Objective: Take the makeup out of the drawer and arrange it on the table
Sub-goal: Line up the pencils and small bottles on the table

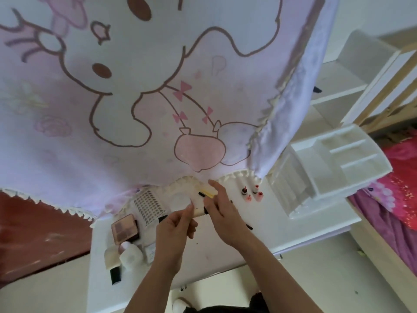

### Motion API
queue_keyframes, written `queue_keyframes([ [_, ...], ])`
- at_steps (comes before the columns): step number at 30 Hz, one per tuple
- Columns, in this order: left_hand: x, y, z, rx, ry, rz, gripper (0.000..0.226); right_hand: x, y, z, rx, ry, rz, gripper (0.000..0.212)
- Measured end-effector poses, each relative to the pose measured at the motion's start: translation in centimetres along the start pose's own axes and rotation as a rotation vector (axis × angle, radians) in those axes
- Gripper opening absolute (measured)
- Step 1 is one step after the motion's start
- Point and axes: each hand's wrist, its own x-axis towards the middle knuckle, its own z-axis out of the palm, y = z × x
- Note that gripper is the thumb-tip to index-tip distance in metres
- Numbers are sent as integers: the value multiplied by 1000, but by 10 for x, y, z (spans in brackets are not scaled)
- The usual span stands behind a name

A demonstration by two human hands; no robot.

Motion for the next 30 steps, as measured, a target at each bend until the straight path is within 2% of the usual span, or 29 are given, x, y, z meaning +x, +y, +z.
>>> queue_keyframes([
  [3, 4, 8, -2, -10, -26, 46, 37, -2, -13, -12, 89, -29, 153, 35],
  [6, 7, 16, 0, 10, -59, 82, 36, 0, -22, -21, -16, -28, 289, 70],
  [7, 8, 16, 2, 12, -74, 90, 34, 0, -24, -21, -42, -44, 288, 70],
  [11, 12, 17, 6, -2, -100, 96, 30, -3, -20, -28, 114, -65, 217, 28],
  [12, 13, 16, 6, -3, -99, 95, 30, -3, -19, -31, 157, -76, 221, 24],
  [14, 16, 15, 6, -3, -105, 93, 30, -5, -23, -36, 213, -100, 292, 35],
  [17, 18, 14, 10, -5, -125, 91, 27, -7, -25, -40, 159, -129, 396, 49],
  [20, 20, 12, 13, -22, -119, 80, 26, -9, -19, -44, 215, -95, 313, 25],
  [22, 22, 12, 12, -44, -115, 69, 26, -11, -19, -48, 277, -113, 288, 31],
  [24, 21, 13, 13, -40, -138, 85, 25, -11, -23, -48, 327, -131, 349, 38],
  [27, 18, 15, 15, -39, -169, 101, 23, -11, -27, -47, 229, -115, 396, 51],
  [30, 18, 16, 13, -45, -163, 85, 27, -12, -23, -51, 224, -71, 334, 30],
])
